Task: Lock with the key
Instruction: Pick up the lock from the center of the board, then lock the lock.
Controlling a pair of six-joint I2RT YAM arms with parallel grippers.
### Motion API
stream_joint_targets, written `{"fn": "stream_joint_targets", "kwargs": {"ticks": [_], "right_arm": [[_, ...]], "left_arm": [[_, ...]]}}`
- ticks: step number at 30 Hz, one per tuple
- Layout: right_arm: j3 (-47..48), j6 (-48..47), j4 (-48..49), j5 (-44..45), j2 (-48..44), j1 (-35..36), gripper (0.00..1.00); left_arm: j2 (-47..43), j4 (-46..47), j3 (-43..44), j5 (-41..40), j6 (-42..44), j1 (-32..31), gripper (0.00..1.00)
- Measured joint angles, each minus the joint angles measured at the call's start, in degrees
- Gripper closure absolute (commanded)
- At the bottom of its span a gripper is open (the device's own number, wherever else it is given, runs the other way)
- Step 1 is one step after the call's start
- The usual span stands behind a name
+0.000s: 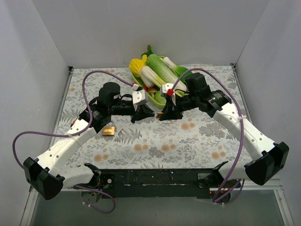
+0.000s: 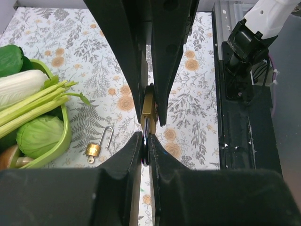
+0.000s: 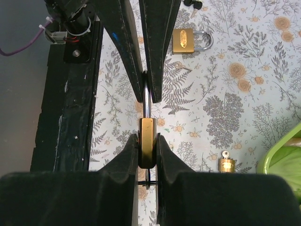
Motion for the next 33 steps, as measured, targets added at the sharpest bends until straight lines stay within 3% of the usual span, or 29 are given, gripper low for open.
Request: {"fn": "stream_joint_targets", "kwargs": {"ticks": [9, 21, 23, 29, 33], "right_arm": [[-1.7, 1.7, 1.7, 1.0, -0.3, 0.5, 0.99], [-1.8, 1.7, 2.1, 1.8, -0.3, 0.5, 0.99], [-1.8, 1.7, 2.2, 1.9, -0.5, 0.5, 0.99], [-2.4, 1.7, 2.5, 1.5, -1.1, 0.5, 0.99], [-2.7, 1.9, 2.6, 1.3, -1.2, 0.5, 0.99]], "left_arm": [[0.1, -6.5, 1.6, -1.9, 2.0, -0.1, 0.82], [0.1, -7.0, 1.6, -2.8, 2.5, -0.2, 0.77], [0.1, -7.0, 1.6, -2.8, 2.6, -0.2, 0.79], [0.2, -6.9, 1.6, -2.8, 3.3, -0.1, 1.00], [0.6, -6.9, 1.6, -2.1, 3.5, -0.1, 1.00]]}}
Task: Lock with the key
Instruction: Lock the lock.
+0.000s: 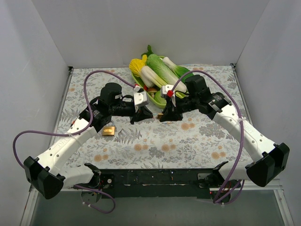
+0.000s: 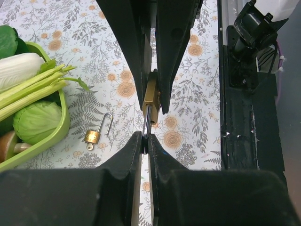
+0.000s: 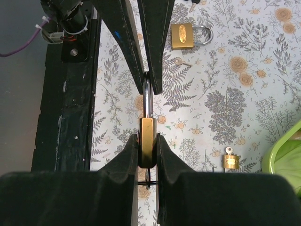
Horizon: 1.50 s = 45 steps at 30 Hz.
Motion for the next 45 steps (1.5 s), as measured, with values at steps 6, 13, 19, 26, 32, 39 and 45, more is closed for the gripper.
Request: {"fn": "stream_joint_targets", "kwargs": {"ticks": [6, 13, 19, 26, 32, 39, 45], "right_arm": [[-0.3, 1.4, 0.3, 0.0, 0.0, -0.1, 0.99], [-0.9, 3.1, 0.9, 2.4, 0.0, 0.8, 0.99], [-0.9, 5.2, 2.7, 4.5, 0.5, 2.0, 0.99], [-0.9, 7.7, 4.6, 5.2, 1.3, 2.4, 0.99], [-0.9, 8.8, 5.1, 5.9, 2.6, 2.8, 0.99], [-0.9, 9.7, 5.9, 5.9, 3.4, 2.9, 0.99], [-0.9, 10.0, 7.0, 5.5, 4.5, 2.9, 0.99]], "left_arm": [[1.3, 0.3, 0.5, 0.9, -0.4, 0.2, 1.00], [2.8, 0.5, 0.5, 2.6, -2.2, 0.9, 1.00], [3.2, 0.6, 0.5, 2.9, -3.2, 1.6, 1.00], [3.2, 1.9, 0.0, 2.5, -3.9, 2.3, 1.00], [3.8, 1.6, -0.1, 1.9, -3.9, 2.7, 1.00], [3.8, 1.5, -0.5, 1.2, -3.7, 2.9, 1.00], [3.8, 1.6, -0.9, 0.6, -3.5, 3.3, 1.00]]}}
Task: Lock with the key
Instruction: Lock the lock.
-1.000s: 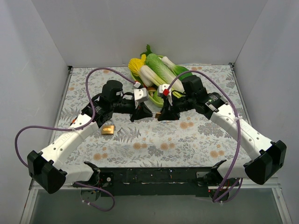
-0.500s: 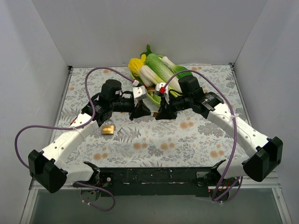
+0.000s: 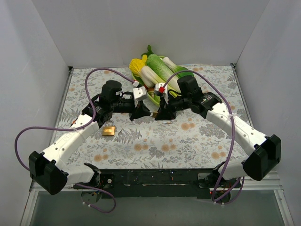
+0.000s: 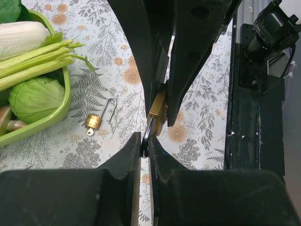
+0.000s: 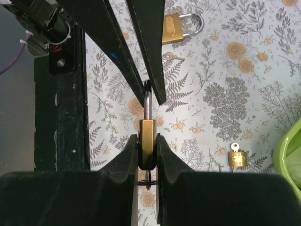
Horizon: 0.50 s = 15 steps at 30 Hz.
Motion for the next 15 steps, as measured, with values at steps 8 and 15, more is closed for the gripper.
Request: {"fn": "stream_joint_targets", "kwargs": {"ticks": [8, 15], "right_arm": [[0.0, 0.0, 1.5, 0.0, 0.1, 0.0, 0.99], [0.0, 0.7, 3.5, -0.4, 0.2, 0.0, 0.99]], "left_arm": [[0.0, 2.0, -0.6, 0.8, -0.2, 0.5, 1.00], [0.0, 3.4, -0.7, 1.5, -0.7, 1.1, 1.00]]}}
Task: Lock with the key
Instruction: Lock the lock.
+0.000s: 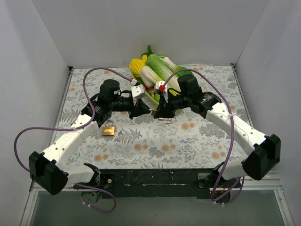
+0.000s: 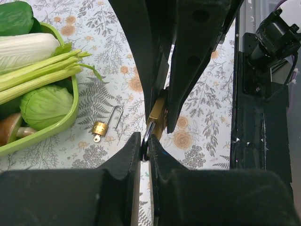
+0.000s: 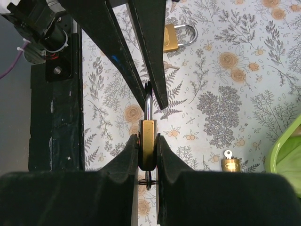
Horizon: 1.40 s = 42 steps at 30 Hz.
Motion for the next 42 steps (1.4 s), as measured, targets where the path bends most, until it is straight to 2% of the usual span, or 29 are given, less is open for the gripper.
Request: {"fn": "stream_joint_targets", "kwargs": {"ticks": [15, 16, 17, 19, 20, 24, 25, 31, 35, 42], "right_arm": [[-0.7, 2.0, 3.7, -0.5, -0.5, -0.1, 0.99], [-1.6, 1.7, 4.5, -0.7, -1.3, -0.1, 0.99], [-2.3, 1.6, 5.1, -0.8, -1.9, -0.1, 0.99], [-4.0, 1.3, 6.8, -1.0, -3.5, 0.0, 0.99], [-4.9, 1.0, 8.0, -1.0, -4.4, 0.0, 0.99], [-8.0, 0.6, 13.3, -0.7, -7.6, 0.8, 0.99], [-8.4, 0.7, 14.4, -0.6, -8.1, 0.7, 0.99], [-8.9, 4.1, 18.3, 1.0, -9.5, -2.1, 0.99], [-9.2, 9.0, 22.9, 6.7, -8.9, -2.6, 0.99], [-7.6, 19.0, 29.9, 18.5, -3.5, -1.6, 0.99]], "left_arm": [[-1.1, 2.5, -0.4, -0.7, -2.9, 0.5, 1.00], [-1.4, 2.2, -0.4, -0.6, -3.3, 0.5, 0.98], [-1.6, 2.1, -0.4, -0.6, -3.9, 0.5, 0.86], [-2.2, 1.9, -0.4, 0.0, -5.4, 0.6, 0.72], [-2.4, 2.0, -0.4, 0.5, -6.6, 1.2, 0.60], [-2.7, 1.2, 0.3, 3.0, -11.0, 5.1, 0.39], [-2.7, 0.6, 0.9, 3.1, -11.6, 5.9, 0.37], [-2.1, -0.8, 6.3, 0.2, -19.5, 10.8, 0.11], [-0.5, 2.4, 7.5, -1.8, -32.7, 12.7, 0.05], [3.8, 7.0, 7.5, -4.3, -49.3, 12.7, 0.07]]}}
